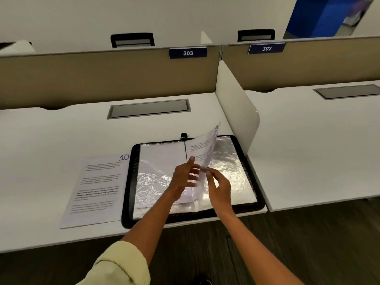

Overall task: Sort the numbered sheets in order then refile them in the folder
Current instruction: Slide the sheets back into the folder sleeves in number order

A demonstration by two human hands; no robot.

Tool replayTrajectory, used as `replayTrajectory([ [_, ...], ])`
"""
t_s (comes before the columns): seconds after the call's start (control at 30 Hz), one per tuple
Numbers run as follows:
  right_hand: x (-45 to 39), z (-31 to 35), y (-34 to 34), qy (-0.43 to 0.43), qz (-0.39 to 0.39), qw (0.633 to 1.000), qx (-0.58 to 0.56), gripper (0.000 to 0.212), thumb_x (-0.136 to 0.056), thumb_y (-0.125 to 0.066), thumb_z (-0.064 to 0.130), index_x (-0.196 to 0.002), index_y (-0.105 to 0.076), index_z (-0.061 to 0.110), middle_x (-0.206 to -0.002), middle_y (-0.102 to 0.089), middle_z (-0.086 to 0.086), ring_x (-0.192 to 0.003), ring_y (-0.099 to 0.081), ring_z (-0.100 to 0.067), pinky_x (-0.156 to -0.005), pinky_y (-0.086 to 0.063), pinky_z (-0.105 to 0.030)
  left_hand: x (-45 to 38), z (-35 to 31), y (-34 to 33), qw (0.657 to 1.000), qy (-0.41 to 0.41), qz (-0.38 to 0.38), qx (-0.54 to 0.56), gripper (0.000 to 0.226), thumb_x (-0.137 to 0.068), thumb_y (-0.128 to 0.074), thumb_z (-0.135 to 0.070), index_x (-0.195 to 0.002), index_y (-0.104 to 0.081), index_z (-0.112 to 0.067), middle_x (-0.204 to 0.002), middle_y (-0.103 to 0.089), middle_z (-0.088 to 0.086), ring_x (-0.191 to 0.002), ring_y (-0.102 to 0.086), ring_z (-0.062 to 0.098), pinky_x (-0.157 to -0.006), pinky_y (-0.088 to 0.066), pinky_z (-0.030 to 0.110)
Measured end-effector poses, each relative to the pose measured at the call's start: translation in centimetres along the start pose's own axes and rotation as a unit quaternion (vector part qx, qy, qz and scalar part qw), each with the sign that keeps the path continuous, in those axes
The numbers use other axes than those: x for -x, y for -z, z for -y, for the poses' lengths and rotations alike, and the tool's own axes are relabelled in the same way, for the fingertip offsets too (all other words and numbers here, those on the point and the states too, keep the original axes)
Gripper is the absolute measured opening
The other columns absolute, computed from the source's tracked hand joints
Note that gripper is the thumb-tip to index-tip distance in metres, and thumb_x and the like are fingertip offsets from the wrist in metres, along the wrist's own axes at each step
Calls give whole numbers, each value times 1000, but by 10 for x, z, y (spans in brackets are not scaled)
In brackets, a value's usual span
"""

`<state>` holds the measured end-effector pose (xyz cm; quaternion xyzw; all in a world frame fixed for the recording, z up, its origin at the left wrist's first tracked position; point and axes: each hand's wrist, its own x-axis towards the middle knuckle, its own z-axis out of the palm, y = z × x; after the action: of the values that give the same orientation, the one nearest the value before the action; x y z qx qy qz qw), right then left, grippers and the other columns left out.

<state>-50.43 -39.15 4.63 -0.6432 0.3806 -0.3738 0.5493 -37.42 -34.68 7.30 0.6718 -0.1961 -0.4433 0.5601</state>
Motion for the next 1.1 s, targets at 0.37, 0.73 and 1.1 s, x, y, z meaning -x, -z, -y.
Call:
replayTrajectory([
  [0.37, 15, 6, -84, 100, 207, 971, 59, 21, -102, -54, 23, -114, -68, 33, -115, -71, 18, -110, -63, 2, -106, -44, -30, 27, -2, 104, 996, -45, -55, -51, 23, -90, -69, -28, -105, -70, -11, -93, -75, 7, -89, -72, 27, -72, -61, 43],
  [0.73, 13, -55, -76, 66, 287, 878, 378, 80, -85, -26, 82, -149, -37, 35, -160, -30, 4, -148, -24, -18, -121, -20, -39, 39, 84, 179, 965, 49, -183, -179, 55, -70, -87, -26, -118, -62, -12, -110, -67, 8, -101, -65, 23, -92, -55, 44],
  [1.1, 15, -87, -69, 101, 323, 825, 452, 49, -97, -50, 53, -141, -53, 33, -160, -29, -4, -148, -23, -27, -122, -18, -45, 54, 110, 178, 928, 62, -229, -286, 50, -78, -80, -19, -122, -58, -15, -83, -65, 4, -83, -63, 22, -80, -51, 33],
])
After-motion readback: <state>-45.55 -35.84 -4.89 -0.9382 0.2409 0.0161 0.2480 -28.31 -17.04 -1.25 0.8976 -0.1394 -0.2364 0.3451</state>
